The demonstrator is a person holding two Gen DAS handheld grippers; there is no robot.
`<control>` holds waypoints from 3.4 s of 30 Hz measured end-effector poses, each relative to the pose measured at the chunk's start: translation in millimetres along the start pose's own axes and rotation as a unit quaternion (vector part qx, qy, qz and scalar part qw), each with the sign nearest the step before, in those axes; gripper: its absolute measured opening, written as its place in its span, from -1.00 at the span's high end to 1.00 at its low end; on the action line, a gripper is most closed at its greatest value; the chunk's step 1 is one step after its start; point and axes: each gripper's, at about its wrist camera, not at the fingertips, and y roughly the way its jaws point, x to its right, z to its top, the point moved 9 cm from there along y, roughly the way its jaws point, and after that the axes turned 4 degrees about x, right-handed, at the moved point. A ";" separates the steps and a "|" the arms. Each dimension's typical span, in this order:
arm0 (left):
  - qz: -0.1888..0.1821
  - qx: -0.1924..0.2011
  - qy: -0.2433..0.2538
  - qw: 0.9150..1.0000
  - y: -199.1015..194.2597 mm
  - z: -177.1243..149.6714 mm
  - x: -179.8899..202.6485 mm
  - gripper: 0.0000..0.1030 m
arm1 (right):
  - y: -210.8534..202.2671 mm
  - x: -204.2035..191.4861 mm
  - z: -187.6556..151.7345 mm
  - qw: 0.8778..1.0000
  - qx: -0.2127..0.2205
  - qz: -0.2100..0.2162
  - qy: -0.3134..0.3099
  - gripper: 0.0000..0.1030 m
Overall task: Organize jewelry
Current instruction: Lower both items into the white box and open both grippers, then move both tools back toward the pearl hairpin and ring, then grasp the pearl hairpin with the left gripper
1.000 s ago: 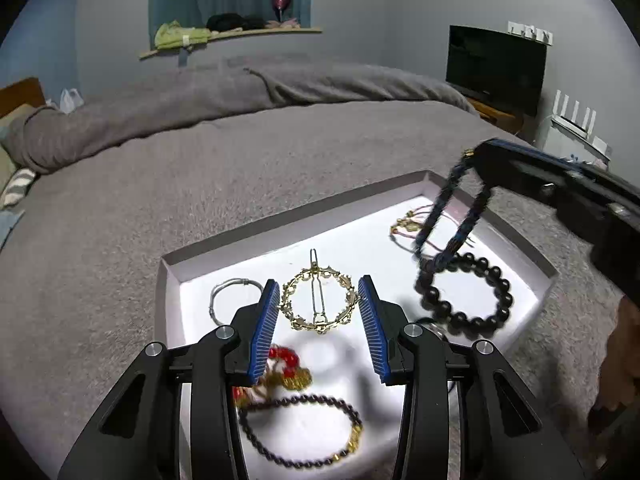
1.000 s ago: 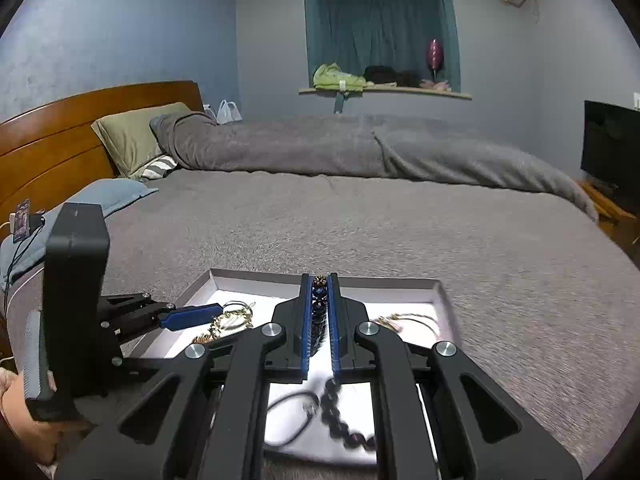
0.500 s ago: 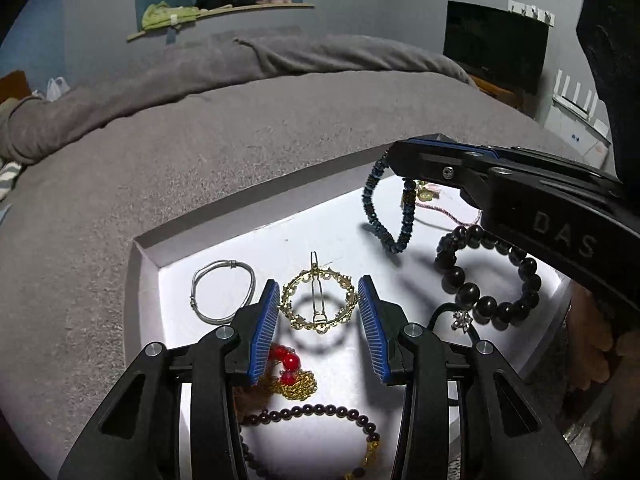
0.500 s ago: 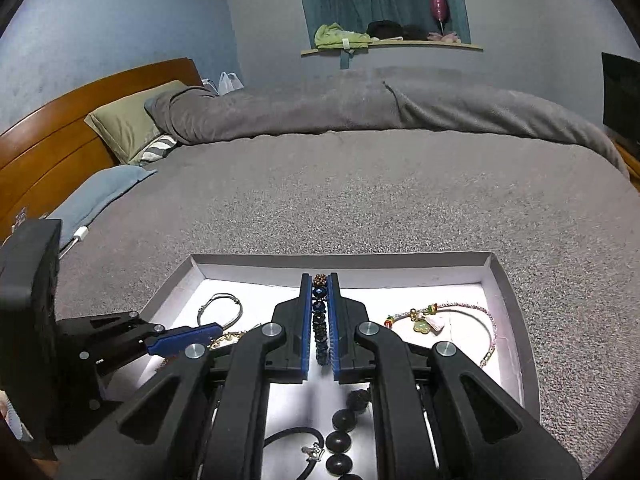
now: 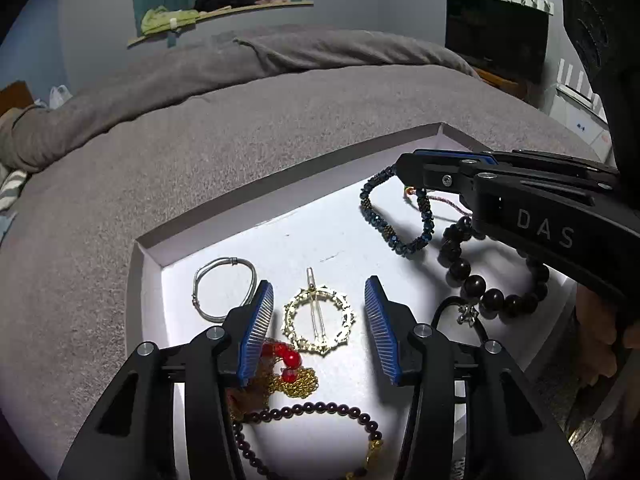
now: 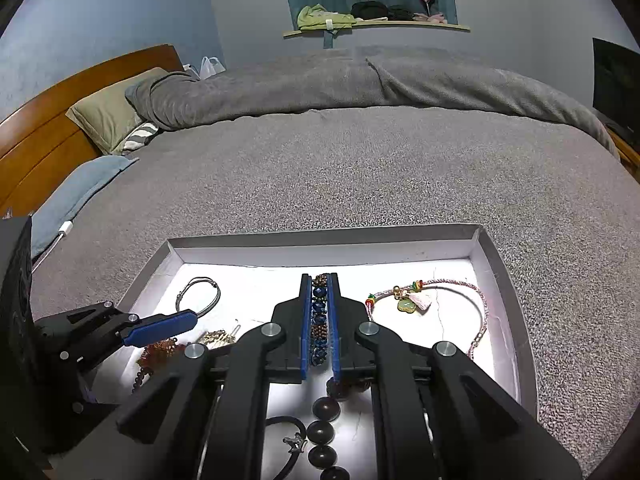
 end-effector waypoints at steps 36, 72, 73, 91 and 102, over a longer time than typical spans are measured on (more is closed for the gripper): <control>0.044 0.113 -0.014 0.993 -77.0 -2.7 16.8 -0.72 | -103.5 55.7 -19.7 0.993 0.082 -0.059 0.058 -0.54; 0.004 0.083 -0.004 0.997 -126.9 -98.8 75.2 -0.79 | -185.5 52.5 -146.4 0.997 0.044 -0.056 0.012 -0.82; 0.000 0.082 0.000 0.997 -127.1 -100.9 79.2 -0.79 | -187.1 50.9 -151.1 0.998 0.041 -0.054 0.007 -0.82; -0.081 0.062 0.090 0.991 -107.0 -118.1 149.4 -0.09 | -186.3 54.9 -181.0 0.999 -0.003 -0.037 0.009 0.07; -0.100 0.048 0.113 0.987 -100.6 -123.9 163.6 0.56 | -172.7 35.3 -185.8 1.000 -0.029 -0.011 -0.004 0.29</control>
